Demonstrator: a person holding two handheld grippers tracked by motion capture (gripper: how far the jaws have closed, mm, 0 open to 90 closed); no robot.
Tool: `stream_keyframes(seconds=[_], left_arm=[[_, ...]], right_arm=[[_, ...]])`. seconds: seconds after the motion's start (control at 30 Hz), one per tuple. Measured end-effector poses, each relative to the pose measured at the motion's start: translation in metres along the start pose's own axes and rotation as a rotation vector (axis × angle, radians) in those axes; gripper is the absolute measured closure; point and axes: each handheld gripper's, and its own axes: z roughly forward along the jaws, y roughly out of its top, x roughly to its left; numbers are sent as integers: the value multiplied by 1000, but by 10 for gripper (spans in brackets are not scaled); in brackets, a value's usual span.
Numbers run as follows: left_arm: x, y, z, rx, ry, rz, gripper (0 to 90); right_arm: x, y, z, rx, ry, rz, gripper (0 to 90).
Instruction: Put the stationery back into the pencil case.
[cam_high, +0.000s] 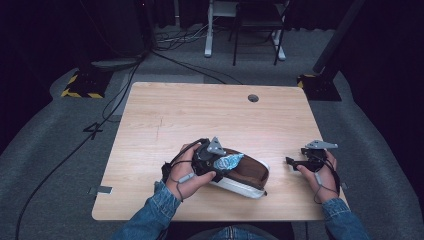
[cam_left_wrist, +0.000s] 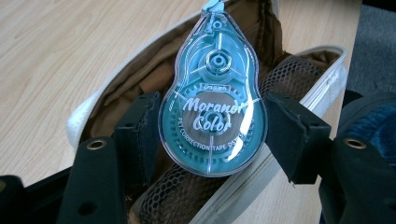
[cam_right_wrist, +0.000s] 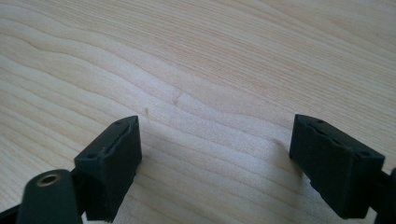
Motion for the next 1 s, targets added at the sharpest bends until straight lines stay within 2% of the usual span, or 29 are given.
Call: stream_keyframes(seconds=[0.43, 0.63, 0.83, 0.97, 1.0], left_arm=[[-1, 4, 14, 48, -2, 63, 387], [-1, 7, 19, 53, -7, 76, 387], [0, 12, 23, 53, -15, 114, 385], [2, 10, 28, 45, -35, 102, 380], [3, 10, 29, 45, -32, 89, 296]], right_arm=[[1, 0, 0, -3, 4, -4, 176], [1, -1, -1, -3, 3, -2, 180], [2, -1, -2, -4, 6, -6, 183], [3, -2, -2, -5, 8, -7, 183], [3, -2, -2, -5, 8, -7, 183]])
